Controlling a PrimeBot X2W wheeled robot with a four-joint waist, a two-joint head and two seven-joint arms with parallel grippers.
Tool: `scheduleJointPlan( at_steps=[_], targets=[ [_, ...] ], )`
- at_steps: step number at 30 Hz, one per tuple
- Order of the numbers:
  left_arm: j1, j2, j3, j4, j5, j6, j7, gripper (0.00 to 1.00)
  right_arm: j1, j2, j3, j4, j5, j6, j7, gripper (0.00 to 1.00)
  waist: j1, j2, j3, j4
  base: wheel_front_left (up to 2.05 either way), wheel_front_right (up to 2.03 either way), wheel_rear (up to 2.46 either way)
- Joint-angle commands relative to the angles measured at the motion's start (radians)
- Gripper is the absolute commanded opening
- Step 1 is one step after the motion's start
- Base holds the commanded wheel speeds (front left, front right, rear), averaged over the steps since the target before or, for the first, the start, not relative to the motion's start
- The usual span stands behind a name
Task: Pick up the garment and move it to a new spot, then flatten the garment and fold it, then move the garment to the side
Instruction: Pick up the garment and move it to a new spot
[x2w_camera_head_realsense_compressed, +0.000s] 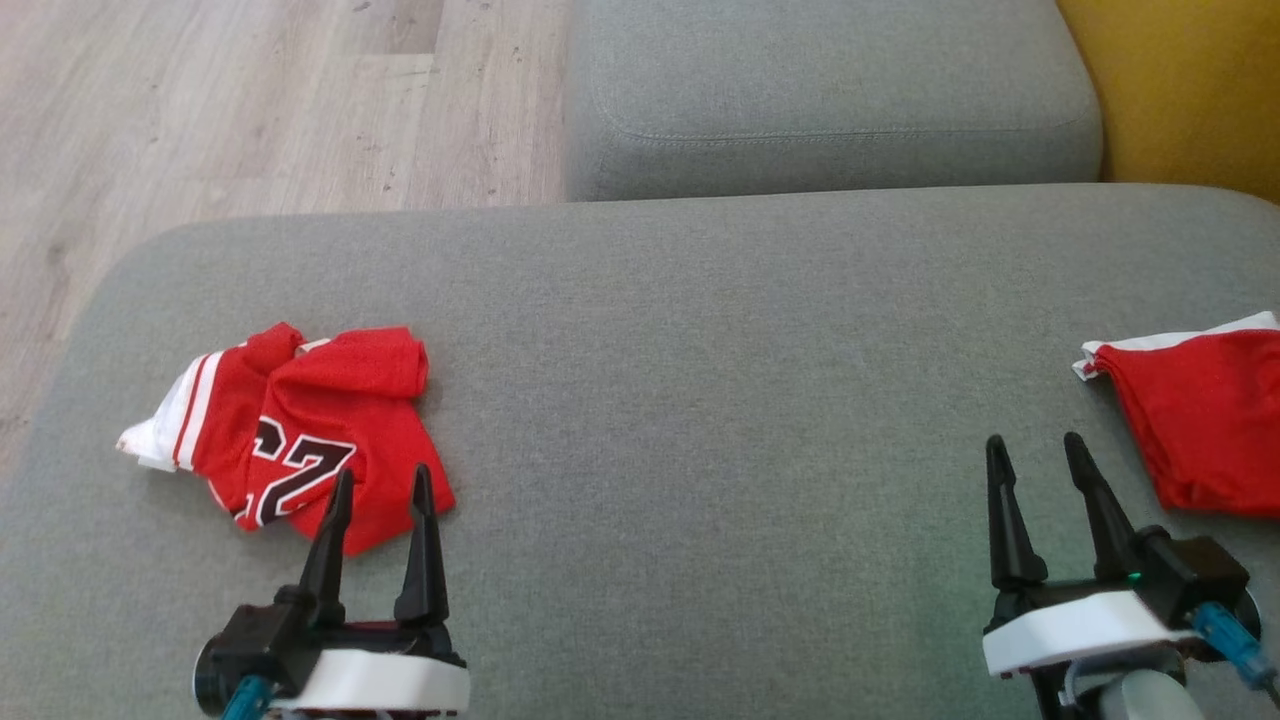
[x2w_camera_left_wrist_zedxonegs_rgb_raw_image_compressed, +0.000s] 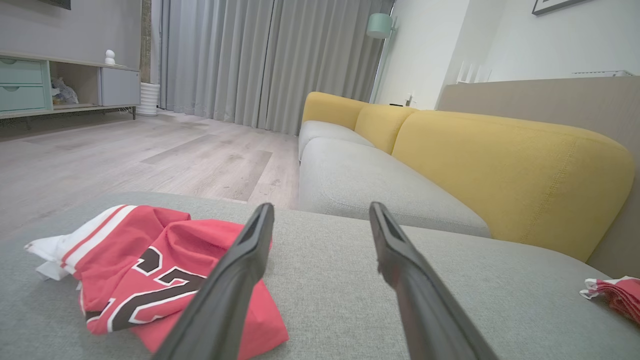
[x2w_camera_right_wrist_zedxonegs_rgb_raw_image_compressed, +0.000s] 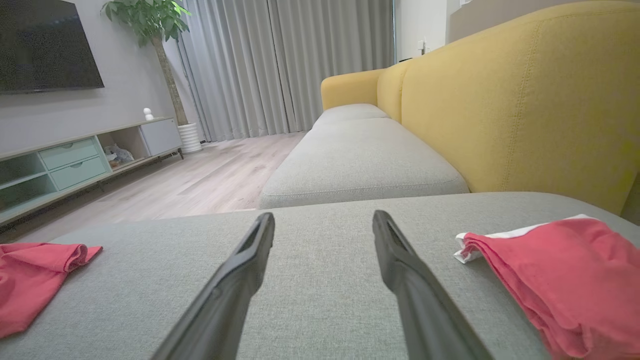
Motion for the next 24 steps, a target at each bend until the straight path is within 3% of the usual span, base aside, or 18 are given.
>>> scheduleJointPlan(
  at_steps=[1,12,24],
  targets=[
    [-0.038,-0.001,0.032,-0.036,0.001,0.005,-0.005,1.0,-0.03,-0.005,0.028,-0.037,0.003,-0.001,-0.014,1.0,0.0,0.0,0.001,-0.002,0.0,0.0,0.0],
    [-0.051,-0.001,0.034,-0.032,0.004,0.0,-0.005,1.0,-0.022,-0.005,0.041,-0.047,0.008,-0.001,-0.014,1.0,0.0,0.0,0.008,0.029,0.0,0.0,0.0],
    [-0.049,-0.001,0.055,-0.031,0.03,-0.002,-0.005,1.0,0.003,-0.005,0.123,-0.068,0.048,-0.001,-0.014,1.0,0.0,0.0,-0.012,0.211,0.0,0.0,0.0]
  ],
)
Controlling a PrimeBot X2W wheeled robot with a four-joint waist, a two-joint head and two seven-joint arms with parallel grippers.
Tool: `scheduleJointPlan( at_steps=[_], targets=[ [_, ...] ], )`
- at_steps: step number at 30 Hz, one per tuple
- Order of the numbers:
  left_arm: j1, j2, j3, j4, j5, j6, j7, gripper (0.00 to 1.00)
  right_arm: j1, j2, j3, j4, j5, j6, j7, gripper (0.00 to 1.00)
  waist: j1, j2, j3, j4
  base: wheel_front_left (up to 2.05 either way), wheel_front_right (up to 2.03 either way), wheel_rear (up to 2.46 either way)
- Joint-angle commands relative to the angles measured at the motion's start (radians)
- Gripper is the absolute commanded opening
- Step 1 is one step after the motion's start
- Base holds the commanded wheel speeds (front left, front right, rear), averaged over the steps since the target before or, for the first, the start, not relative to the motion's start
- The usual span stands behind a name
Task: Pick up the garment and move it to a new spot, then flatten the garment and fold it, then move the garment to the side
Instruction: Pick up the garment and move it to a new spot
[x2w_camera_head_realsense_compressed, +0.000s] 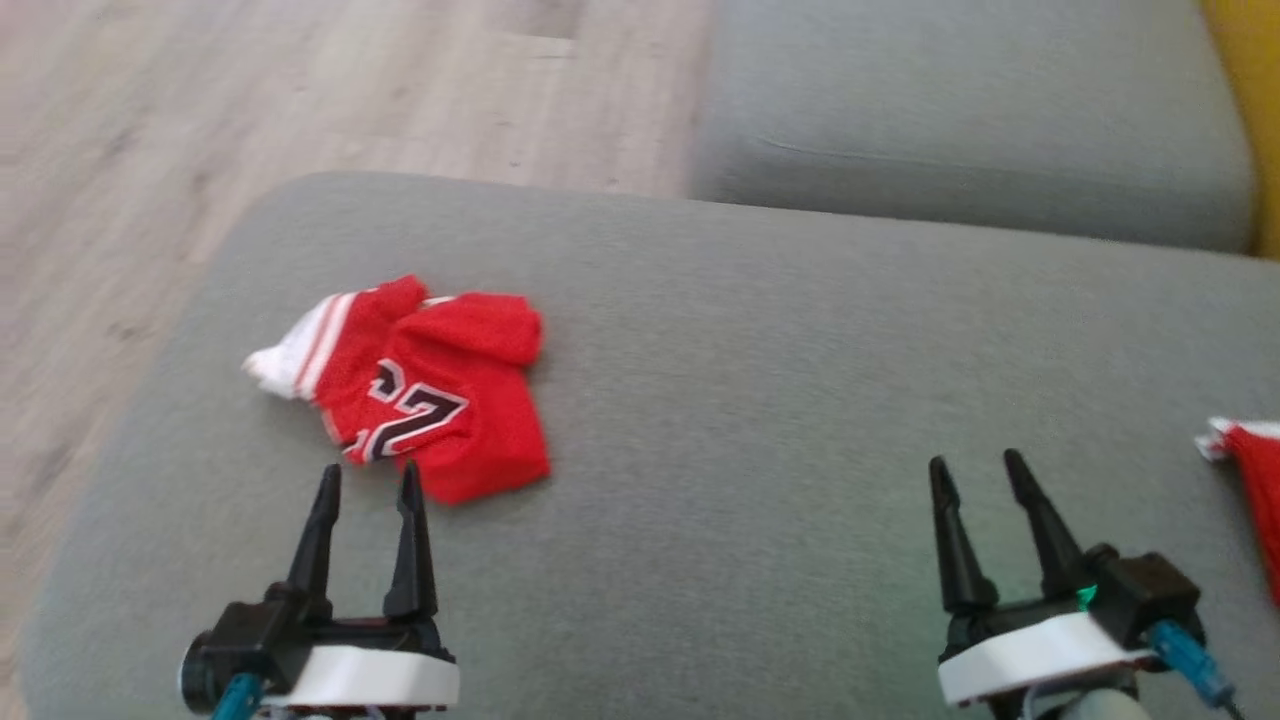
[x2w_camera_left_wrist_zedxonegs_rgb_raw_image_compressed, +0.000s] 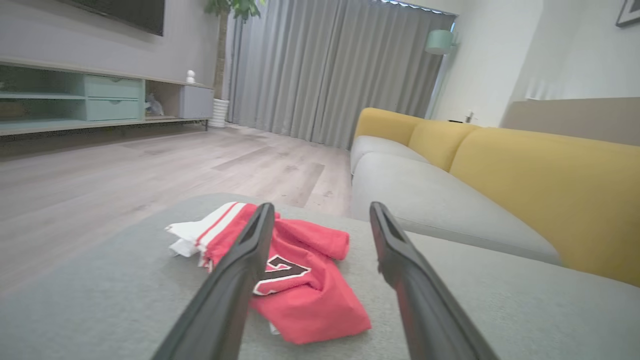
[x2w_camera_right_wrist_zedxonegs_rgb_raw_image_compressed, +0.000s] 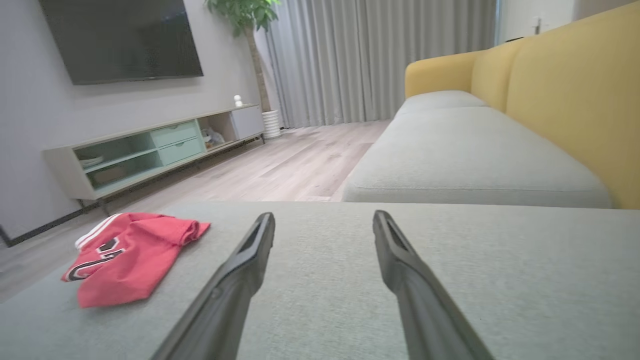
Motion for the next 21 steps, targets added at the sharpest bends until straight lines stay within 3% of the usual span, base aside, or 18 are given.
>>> scheduleJointPlan(
  at_steps=[1,13,21],
  targets=[
    [-0.044,-0.001,0.046,-0.036,0.011,-0.001,-0.005,1.0,-0.025,-0.005,0.037,-0.038,0.008,-0.001,-0.014,1.0,0.0,0.0,-0.01,0.059,0.0,0.0,0.0],
    [-0.031,-0.001,0.1,-0.038,0.033,-0.014,-0.005,1.0,-0.01,-0.005,0.091,-0.04,0.037,-0.001,-0.014,1.0,0.0,0.0,-0.035,0.216,0.0,0.0,0.0],
    [-0.022,-0.001,0.118,-0.051,0.036,-0.018,-0.005,1.0,-0.011,-0.005,0.108,-0.033,0.028,-0.001,-0.014,1.0,0.0,0.0,-0.025,0.243,0.0,0.0,0.0]
  ],
)
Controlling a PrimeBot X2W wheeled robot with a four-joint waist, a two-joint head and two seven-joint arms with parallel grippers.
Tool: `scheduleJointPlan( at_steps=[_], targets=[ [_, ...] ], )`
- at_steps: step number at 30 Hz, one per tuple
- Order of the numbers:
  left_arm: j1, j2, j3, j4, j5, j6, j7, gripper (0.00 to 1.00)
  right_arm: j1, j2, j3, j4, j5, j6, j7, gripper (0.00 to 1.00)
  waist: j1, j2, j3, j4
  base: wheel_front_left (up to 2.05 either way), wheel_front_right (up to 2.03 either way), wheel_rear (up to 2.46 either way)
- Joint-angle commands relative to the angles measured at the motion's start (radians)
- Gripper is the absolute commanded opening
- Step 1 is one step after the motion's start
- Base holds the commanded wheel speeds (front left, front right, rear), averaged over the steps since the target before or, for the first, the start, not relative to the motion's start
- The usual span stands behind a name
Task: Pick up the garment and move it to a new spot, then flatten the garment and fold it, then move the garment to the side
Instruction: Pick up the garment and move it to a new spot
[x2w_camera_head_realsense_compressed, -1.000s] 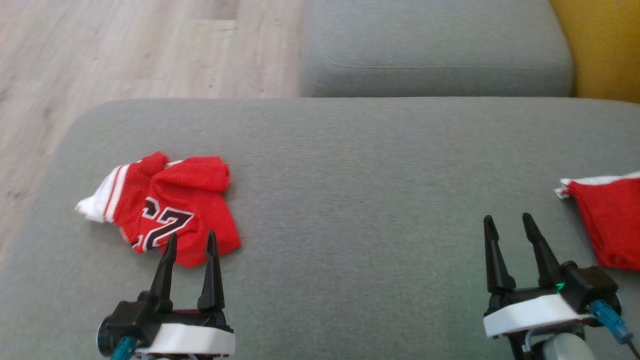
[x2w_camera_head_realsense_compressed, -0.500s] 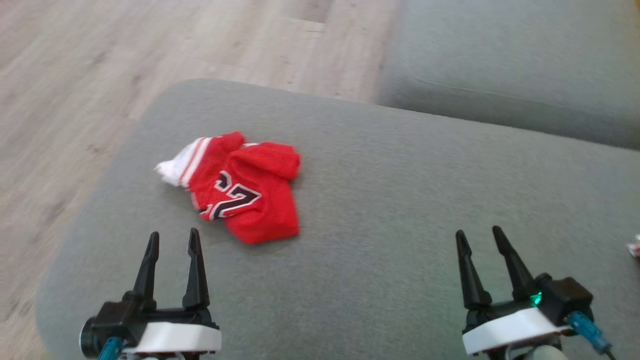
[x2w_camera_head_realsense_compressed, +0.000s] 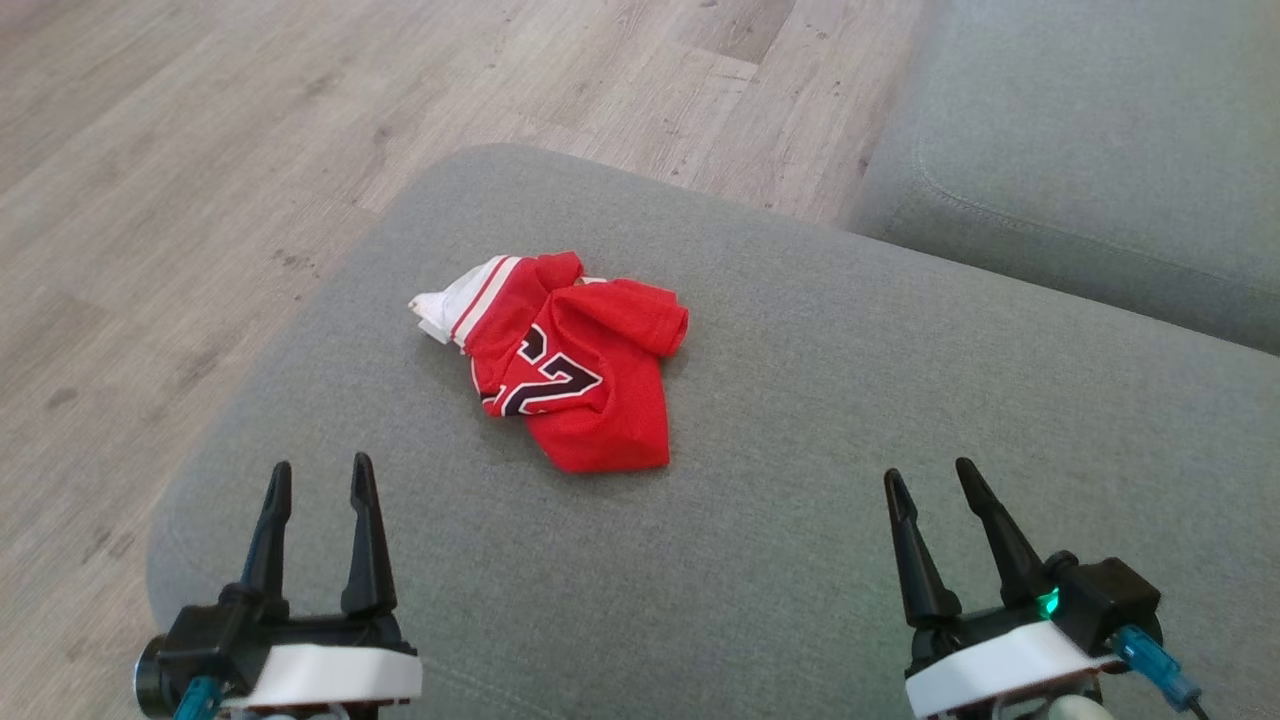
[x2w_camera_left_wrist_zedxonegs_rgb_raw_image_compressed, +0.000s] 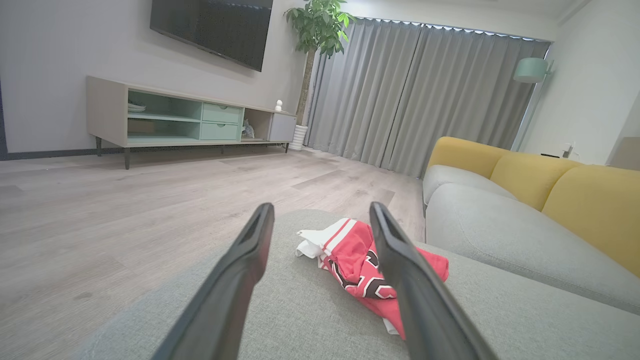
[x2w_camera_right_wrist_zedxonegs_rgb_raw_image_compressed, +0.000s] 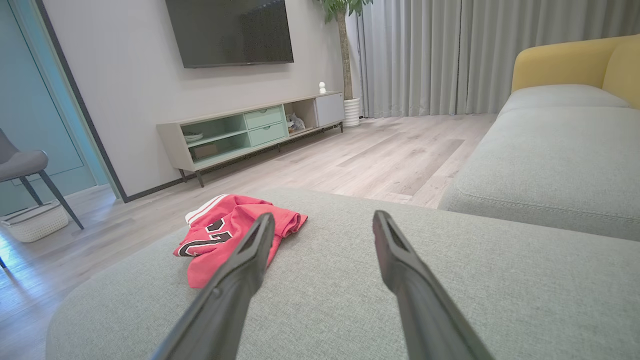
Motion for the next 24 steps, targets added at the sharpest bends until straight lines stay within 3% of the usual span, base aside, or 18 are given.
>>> scheduleJointPlan(
  at_steps=[1,8,13,16,19,24],
  targets=[
    [-0.03,-0.001,0.029,-0.036,0.013,-0.003,-0.005,1.0,-0.021,-0.005,0.02,-0.028,-0.003,-0.001,-0.014,1.0,0.0,0.0,0.004,0.002,0.0,0.0,0.0],
    [-0.093,0.005,0.015,-0.021,0.038,-0.032,-0.005,1.0,-0.036,-0.005,0.014,-0.03,-0.016,-0.001,-0.014,1.0,0.0,0.0,0.061,-0.042,0.0,0.0,0.0],
    [-0.276,0.079,-0.065,0.098,0.076,-0.059,0.039,1.0,-0.07,-0.005,-0.005,-0.042,-0.054,-0.001,-0.014,1.0,0.0,0.0,0.147,-0.106,0.0,0.0,0.0],
    [-0.43,0.145,-0.166,0.195,0.078,-0.067,0.167,1.0,-0.099,-0.005,-0.021,-0.055,-0.072,-0.001,-0.014,1.0,0.0,0.0,0.201,-0.146,0.0,0.0,0.0],
    [-0.583,0.226,-0.355,0.269,-0.004,-0.068,0.322,1.0,-0.133,-0.005,-0.025,-0.067,-0.081,-0.001,-0.014,1.0,0.0,0.0,0.252,-0.194,0.0,0.0,0.0],
    [-0.801,0.357,-0.562,0.353,-0.136,-0.069,0.439,1.0,-0.175,-0.005,-0.021,-0.091,-0.087,-0.001,-0.014,1.0,0.0,0.0,0.321,-0.269,0.0,0.0,0.0]
  ],
)
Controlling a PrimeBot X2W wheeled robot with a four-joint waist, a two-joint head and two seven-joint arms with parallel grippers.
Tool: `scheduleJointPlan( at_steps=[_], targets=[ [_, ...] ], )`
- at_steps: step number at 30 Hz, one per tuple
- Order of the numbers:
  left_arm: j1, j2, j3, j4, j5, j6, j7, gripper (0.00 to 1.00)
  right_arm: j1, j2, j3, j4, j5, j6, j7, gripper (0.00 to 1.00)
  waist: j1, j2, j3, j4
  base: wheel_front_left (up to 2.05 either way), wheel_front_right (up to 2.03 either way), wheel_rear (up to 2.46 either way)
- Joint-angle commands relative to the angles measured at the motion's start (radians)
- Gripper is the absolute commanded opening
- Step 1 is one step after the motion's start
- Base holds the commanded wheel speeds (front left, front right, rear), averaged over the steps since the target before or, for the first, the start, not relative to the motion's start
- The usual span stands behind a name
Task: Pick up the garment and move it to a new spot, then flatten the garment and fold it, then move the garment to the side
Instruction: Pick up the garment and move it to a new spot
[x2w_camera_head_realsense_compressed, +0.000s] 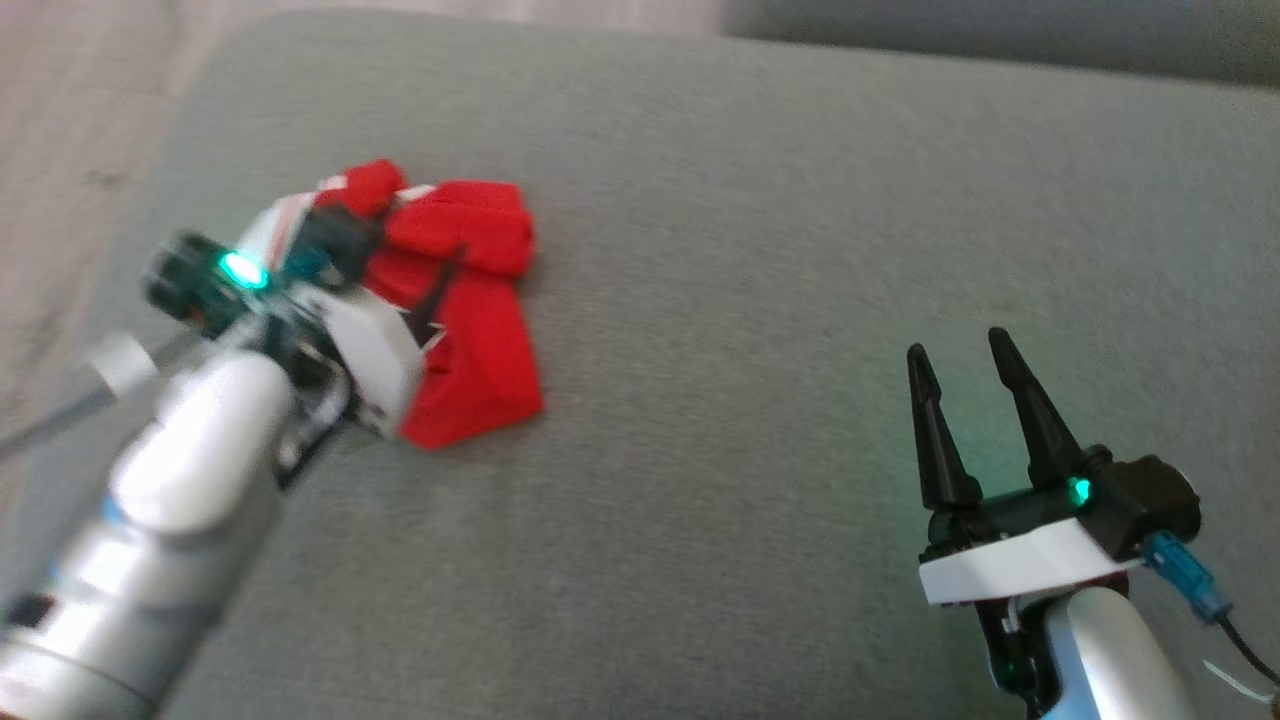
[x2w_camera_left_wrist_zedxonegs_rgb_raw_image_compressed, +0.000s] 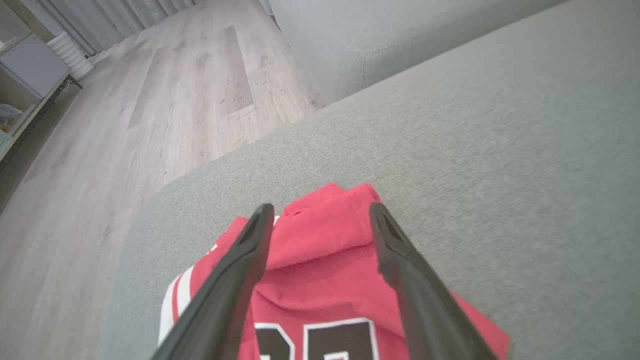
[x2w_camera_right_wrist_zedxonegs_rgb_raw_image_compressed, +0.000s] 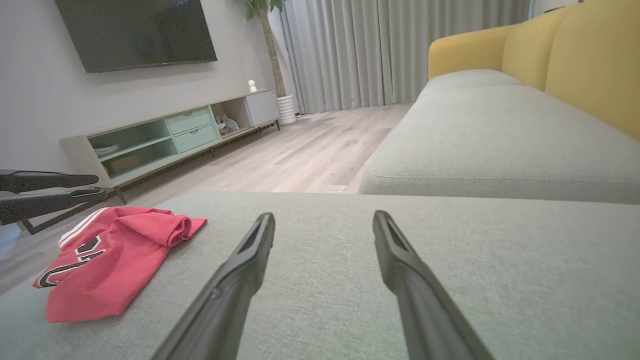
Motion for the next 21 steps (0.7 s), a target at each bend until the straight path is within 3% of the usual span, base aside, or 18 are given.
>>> scheduleJointPlan(
  at_steps=[1,5,15,16,17,21],
  targets=[
    [-0.071,0.059,0.016,-0.006,-0.02,0.002,0.005,1.0,-0.035,-0.004,0.026,-0.04,-0.005,-0.001,-0.011,1.0,-0.0004,0.0,0.064,-0.071,0.0,0.0,0.0],
    [-0.183,0.129,-0.132,0.093,-0.095,0.002,0.021,1.0,-0.058,-0.004,0.034,-0.055,-0.001,-0.001,-0.011,1.0,-0.0004,0.0,0.105,-0.131,0.0,0.0,0.0],
    [-0.272,0.186,-0.333,0.248,-0.248,0.002,0.062,1.0,-0.081,-0.004,0.036,-0.07,0.006,-0.001,-0.011,1.0,-0.0004,0.0,0.153,-0.207,0.0,0.0,0.0],
    [-0.272,0.186,-0.351,0.252,-0.272,0.002,0.074,0.22,-0.08,-0.004,0.035,-0.07,0.006,-0.001,-0.011,1.0,-0.0004,0.0,0.154,-0.209,0.0,0.0,0.0],
    [-0.273,0.188,-0.363,0.257,-0.296,0.002,0.084,0.0,-0.08,-0.004,0.035,-0.069,0.006,-0.001,-0.011,1.0,-0.0004,0.0,0.154,-0.211,0.0,0.0,0.0],
    [-0.295,0.195,-0.389,0.272,-0.343,0.002,0.038,0.0,-0.081,-0.004,0.03,-0.066,0.002,-0.001,-0.011,1.0,-0.0004,0.0,0.145,-0.212,0.0,0.0,0.0]
  ],
)
